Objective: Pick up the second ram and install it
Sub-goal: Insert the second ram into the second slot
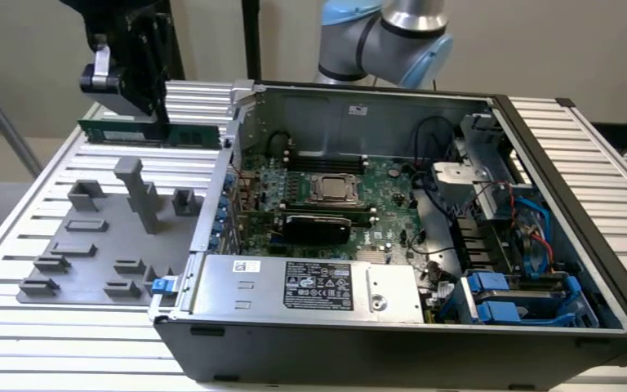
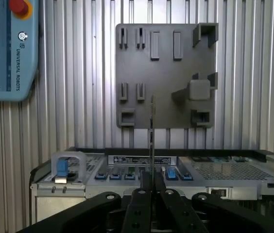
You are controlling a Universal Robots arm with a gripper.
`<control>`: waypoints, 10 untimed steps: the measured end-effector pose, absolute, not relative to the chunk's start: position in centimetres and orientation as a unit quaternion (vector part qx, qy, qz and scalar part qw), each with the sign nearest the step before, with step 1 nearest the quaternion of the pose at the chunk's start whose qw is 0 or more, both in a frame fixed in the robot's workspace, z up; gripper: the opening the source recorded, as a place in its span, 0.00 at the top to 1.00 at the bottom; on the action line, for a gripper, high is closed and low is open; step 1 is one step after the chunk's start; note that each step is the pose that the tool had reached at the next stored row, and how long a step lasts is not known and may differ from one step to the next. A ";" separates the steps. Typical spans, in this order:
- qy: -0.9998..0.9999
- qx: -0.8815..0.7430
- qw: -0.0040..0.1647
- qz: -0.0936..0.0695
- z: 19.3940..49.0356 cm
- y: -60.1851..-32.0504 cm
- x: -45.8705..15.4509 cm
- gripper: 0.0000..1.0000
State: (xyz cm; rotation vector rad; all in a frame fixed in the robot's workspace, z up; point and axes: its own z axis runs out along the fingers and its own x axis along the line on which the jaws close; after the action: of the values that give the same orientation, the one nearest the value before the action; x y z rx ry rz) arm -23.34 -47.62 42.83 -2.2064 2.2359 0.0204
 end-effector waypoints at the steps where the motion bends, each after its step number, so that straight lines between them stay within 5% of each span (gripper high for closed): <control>1: 0.712 -0.702 0.000 0.007 42.8 -47.6 -22.9 1.00; 10: 0.712 -0.702 0.000 0.007 42.8 -47.0 -19.1 1.00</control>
State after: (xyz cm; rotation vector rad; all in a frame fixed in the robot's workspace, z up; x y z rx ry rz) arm -19.07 -47.01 42.84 -2.2062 2.2357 0.0218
